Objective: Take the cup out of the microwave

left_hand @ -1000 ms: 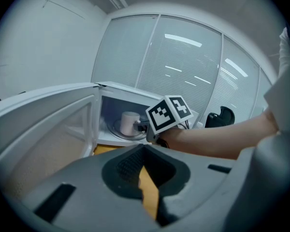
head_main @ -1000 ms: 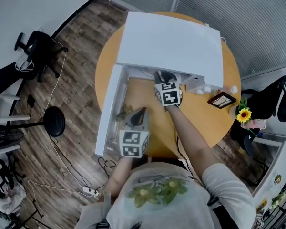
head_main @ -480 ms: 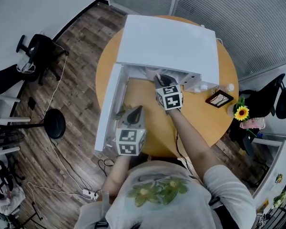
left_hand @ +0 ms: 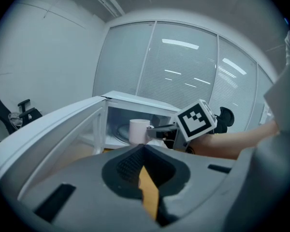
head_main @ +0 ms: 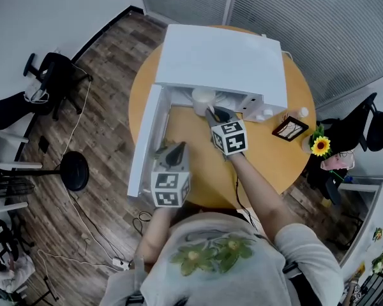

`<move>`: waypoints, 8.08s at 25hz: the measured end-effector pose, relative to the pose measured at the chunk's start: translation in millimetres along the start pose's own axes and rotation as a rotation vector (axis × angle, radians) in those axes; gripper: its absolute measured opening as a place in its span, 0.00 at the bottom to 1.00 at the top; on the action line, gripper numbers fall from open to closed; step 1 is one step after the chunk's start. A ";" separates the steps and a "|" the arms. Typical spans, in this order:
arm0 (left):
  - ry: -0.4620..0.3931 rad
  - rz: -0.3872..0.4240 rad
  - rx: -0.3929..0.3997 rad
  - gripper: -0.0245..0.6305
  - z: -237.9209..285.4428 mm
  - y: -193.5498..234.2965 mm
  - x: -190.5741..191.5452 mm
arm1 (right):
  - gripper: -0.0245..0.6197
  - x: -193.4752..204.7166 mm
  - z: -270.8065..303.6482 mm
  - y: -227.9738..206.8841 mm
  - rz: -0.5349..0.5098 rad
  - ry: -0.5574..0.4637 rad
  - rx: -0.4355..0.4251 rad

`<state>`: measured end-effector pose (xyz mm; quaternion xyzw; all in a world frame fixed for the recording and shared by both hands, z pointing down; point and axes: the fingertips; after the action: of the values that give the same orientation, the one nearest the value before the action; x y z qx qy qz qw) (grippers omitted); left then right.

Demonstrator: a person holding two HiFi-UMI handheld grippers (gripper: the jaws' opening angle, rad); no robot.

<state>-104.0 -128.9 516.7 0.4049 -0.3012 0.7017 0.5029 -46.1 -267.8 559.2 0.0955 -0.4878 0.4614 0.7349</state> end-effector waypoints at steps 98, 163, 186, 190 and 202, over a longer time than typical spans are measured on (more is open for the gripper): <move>0.097 0.032 0.090 0.04 -19.7 -25.8 48.5 | 0.13 161.1 -83.1 22.5 0.044 0.134 -0.057; 0.107 0.097 0.181 0.04 -15.3 -67.9 52.0 | 0.27 220.3 -112.3 6.3 0.068 0.348 0.081; 0.040 0.126 0.238 0.04 -17.1 -81.5 27.8 | 0.21 113.6 -178.3 20.8 0.206 -0.016 0.094; 0.012 0.136 0.256 0.04 -18.9 -87.6 15.8 | 0.13 92.8 -190.0 27.6 0.184 -0.088 0.102; -0.048 0.151 0.296 0.04 -26.7 -102.0 -7.5 | 0.06 58.7 -216.5 44.6 0.108 -0.195 0.121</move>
<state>-13.0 -78.3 498.6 0.4675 -0.2361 0.7642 0.3763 61.5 -80.7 483.2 0.1576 -0.5326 0.5174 0.6510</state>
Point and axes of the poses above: the fingertips, and each gripper's own axes: z forward along the fingers, y to its left, x out of its underside, and after that the axes turned 14 degrees about z, right-handed
